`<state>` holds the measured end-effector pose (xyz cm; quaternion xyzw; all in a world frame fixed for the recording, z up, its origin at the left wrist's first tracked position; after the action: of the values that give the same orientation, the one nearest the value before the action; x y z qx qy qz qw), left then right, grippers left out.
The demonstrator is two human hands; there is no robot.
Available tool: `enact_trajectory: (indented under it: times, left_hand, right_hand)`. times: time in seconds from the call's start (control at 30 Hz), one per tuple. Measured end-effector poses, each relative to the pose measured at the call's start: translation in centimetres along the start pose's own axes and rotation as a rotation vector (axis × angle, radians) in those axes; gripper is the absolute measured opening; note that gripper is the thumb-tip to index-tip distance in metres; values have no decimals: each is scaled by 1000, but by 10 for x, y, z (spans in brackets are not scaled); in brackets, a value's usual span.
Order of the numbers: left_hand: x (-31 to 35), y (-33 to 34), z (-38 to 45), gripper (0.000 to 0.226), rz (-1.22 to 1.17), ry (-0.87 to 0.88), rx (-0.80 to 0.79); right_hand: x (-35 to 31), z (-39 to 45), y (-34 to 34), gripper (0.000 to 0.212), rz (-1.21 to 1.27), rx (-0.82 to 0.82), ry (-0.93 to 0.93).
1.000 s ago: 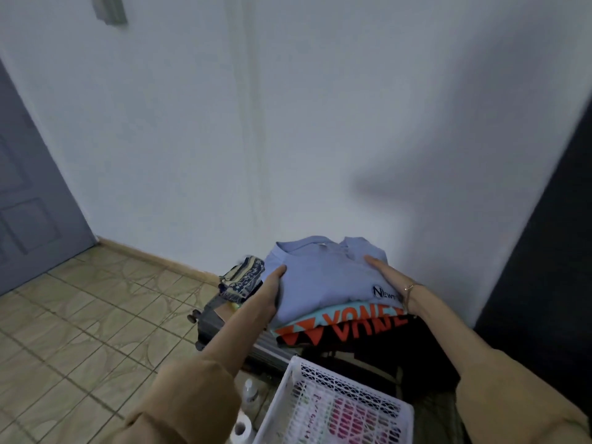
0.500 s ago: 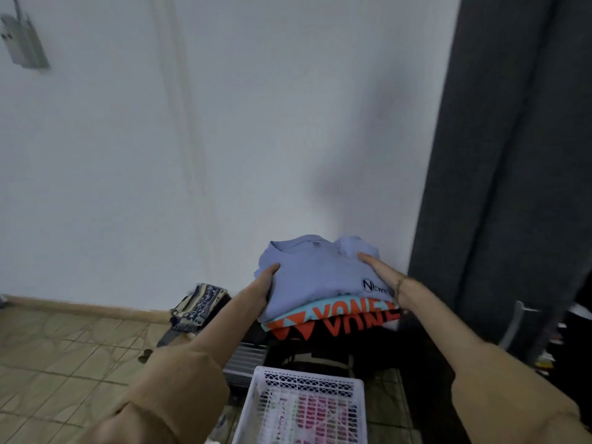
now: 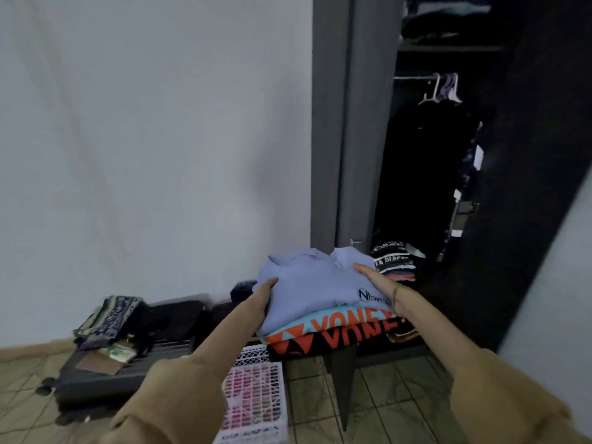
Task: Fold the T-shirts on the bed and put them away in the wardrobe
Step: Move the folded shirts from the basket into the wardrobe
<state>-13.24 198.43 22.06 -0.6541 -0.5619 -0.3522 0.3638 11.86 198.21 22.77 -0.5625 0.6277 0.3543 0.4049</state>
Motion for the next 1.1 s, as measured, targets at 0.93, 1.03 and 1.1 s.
enact_trajectory:
  times: [0.93, 1.03, 1.1]
  left_hand:
    - [75, 411, 61, 39, 250, 94, -463]
    - [101, 432, 94, 33, 254, 109, -425]
    - [118, 443, 109, 28, 258, 123, -418]
  right_hand:
    - [27, -30, -382, 70, 291, 501, 56]
    - [6, 8, -402, 66, 295, 470, 54]
    - [-6, 29, -415, 58, 310, 460, 66]
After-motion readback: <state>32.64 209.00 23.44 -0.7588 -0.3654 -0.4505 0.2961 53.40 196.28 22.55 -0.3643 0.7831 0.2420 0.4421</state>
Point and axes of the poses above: each hand's wrist, its own z-axis towards the middle knuckle, its own y-axis out of the palm, x = y × z, the point moved 2 cm from there along z, towards the middle knuckle, and after that the axes turned 12 degrees about z, right-handed, at the moved point
